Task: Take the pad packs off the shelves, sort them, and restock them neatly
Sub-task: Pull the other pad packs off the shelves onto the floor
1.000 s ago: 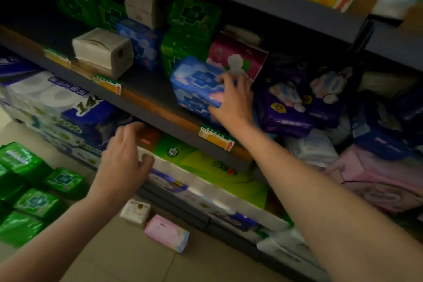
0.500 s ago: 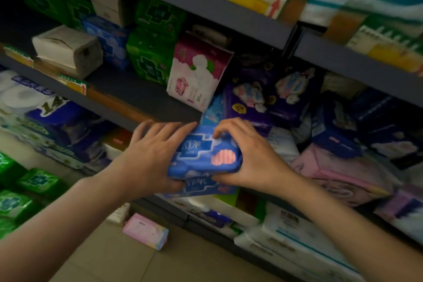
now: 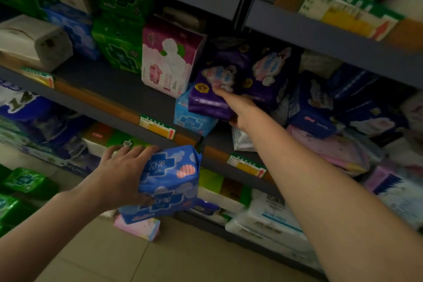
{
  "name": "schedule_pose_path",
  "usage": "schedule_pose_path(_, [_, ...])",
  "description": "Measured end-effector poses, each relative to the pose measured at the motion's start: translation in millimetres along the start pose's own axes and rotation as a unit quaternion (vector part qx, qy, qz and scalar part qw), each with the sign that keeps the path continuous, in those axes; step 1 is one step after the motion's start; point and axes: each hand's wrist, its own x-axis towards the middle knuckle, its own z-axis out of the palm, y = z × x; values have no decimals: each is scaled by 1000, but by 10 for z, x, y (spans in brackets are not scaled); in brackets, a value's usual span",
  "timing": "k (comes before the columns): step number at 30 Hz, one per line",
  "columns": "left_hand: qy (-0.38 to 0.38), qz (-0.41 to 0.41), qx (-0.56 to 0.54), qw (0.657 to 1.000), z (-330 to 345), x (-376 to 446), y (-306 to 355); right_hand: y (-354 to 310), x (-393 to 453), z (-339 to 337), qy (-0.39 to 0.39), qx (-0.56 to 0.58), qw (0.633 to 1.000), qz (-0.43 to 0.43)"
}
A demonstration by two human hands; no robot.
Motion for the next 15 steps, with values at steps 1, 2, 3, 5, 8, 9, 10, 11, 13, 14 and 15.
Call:
schedule_pose_path(1, [3, 2, 2, 1000, 25, 3, 21, -2, 16, 31, 1, 10, 1000, 1])
schedule_pose_path(2, [5, 3, 2, 1000, 54, 4, 38, -9, -38, 48, 4, 24, 1000, -1])
schedule_pose_path(3, [4, 2, -1, 1000, 91, 4, 53, -4, -114, 41, 0, 35, 999, 1])
schedule_pose_path(5, [-9, 0, 0, 1000, 162, 1, 69, 59, -300, -50, -26, 44, 999, 5])
schedule_pose_path(8, [-37, 2, -4, 999, 240, 3, 83, 271, -631, -332, -26, 5, 997, -67])
schedule_pose_path(9, [-43, 5, -9, 999, 252, -1, 97, 346, -755, -444, -19, -29, 994, -102])
schedule_pose_path(10, [-46, 8, -20, 999, 264, -3, 111, 421, -877, -571, -25, -58, 989, -136])
schedule_pose_path(11, [-52, 8, -43, 998, 285, -1, 123, 483, -990, -687, -40, -80, 982, -165])
schedule_pose_path(13, [-87, -4, -133, 987, 364, -39, 116, 630, -1178, -875, -92, -133, 966, -201])
schedule_pose_path(14, [-102, -14, -181, 978, 441, -58, 97, 734, -1235, -967, -115, -161, 959, -204])
schedule_pose_path(15, [-113, -28, -220, 968, 545, -70, 77, 835, -1293, -1048, -136, -180, 955, -194])
